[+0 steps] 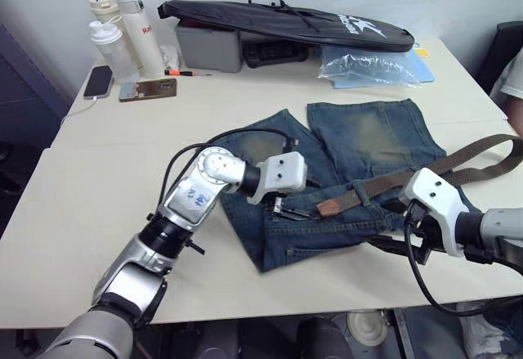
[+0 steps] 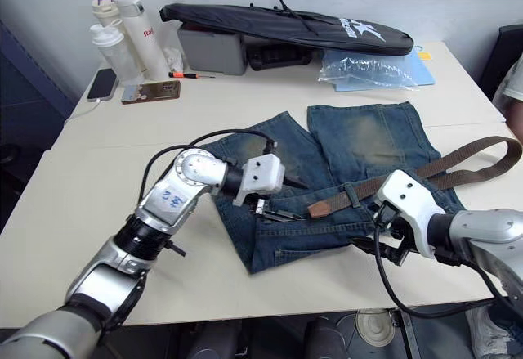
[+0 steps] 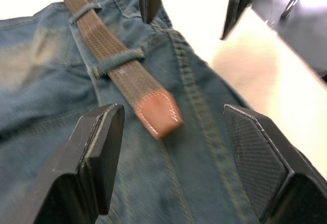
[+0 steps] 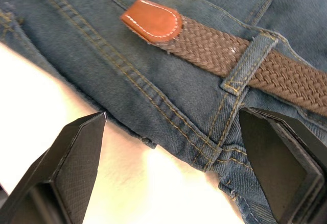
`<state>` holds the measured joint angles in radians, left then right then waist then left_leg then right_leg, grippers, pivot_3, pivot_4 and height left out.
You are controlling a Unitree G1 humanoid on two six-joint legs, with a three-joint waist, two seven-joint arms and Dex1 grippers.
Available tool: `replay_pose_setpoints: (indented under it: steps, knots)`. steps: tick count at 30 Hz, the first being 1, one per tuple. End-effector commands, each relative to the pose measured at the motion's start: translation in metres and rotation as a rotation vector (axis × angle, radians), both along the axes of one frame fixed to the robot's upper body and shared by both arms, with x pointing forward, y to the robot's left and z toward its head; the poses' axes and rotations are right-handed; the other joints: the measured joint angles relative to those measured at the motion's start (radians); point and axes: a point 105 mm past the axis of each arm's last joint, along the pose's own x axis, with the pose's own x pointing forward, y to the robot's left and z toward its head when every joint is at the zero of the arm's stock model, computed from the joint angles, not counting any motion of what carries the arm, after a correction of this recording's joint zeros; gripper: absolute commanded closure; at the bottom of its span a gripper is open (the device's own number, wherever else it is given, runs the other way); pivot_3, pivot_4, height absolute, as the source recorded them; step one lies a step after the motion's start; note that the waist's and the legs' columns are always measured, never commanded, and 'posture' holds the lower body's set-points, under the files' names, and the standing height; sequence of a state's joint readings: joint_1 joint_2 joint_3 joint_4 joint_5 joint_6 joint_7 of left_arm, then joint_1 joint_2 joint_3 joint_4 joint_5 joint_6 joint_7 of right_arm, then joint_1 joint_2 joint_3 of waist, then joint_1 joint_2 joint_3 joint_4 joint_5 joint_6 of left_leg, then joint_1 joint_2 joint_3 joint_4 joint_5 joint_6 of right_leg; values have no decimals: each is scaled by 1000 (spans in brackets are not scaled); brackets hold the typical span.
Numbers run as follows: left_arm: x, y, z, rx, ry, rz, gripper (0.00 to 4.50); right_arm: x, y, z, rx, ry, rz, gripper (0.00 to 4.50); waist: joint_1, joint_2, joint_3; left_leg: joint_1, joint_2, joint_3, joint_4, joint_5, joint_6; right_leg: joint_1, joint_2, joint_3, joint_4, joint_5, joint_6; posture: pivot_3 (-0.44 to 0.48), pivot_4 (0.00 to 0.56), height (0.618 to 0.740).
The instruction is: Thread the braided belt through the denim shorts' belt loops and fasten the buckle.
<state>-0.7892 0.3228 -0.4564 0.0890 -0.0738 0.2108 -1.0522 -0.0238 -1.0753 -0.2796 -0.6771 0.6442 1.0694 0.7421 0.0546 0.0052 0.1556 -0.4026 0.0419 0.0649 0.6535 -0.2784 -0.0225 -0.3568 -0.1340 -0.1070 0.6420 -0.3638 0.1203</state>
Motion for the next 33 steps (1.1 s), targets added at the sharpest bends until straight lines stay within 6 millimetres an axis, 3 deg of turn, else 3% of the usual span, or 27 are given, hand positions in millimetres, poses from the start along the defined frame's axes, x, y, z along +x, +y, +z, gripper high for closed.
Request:
replay_pose_setpoints:
  steps: [1,5,10,13,19,24,33]
  knots:
    - [5,-14,-5,49,-138,-44,1064,2,5,-3,13,-29,-30,81,0,0,0,0,0,0,0,0,0,0,0,0,0,0,0,0,150,658]
    - [9,-26,-21,125,-256,-106,1064,2,11,-17,32,-12,-60,81,0,0,0,0,0,0,1,0,0,0,0,0,0,0,0,0,150,658]
    - [19,-42,-24,138,-345,-106,1064,4,15,-24,50,-17,-90,81,0,0,0,-1,0,0,3,0,1,-1,-1,0,1,0,0,0,150,658]
    - [17,-48,-25,126,-312,-116,1872,4,17,-27,53,-17,-99,0,-1,0,0,-1,0,0,3,-1,1,-1,-1,0,1,0,0,0,150,658]
    - [18,-48,-11,52,-234,-97,4467,7,13,-37,50,0,-138,0,-1,0,0,-1,0,-1,4,-1,1,-1,0,-1,3,0,0,0,150,658]
    - [22,-30,15,-25,-150,-51,4467,11,5,-44,39,23,-189,0,-5,0,0,-2,0,-1,5,-1,1,-1,0,-1,3,0,0,0,150,658]
    - [22,29,3,128,-150,-17,4467,19,3,-48,29,39,-213,0,-15,3,-2,-1,1,-1,4,-1,1,-1,1,0,4,0,0,0,150,658]
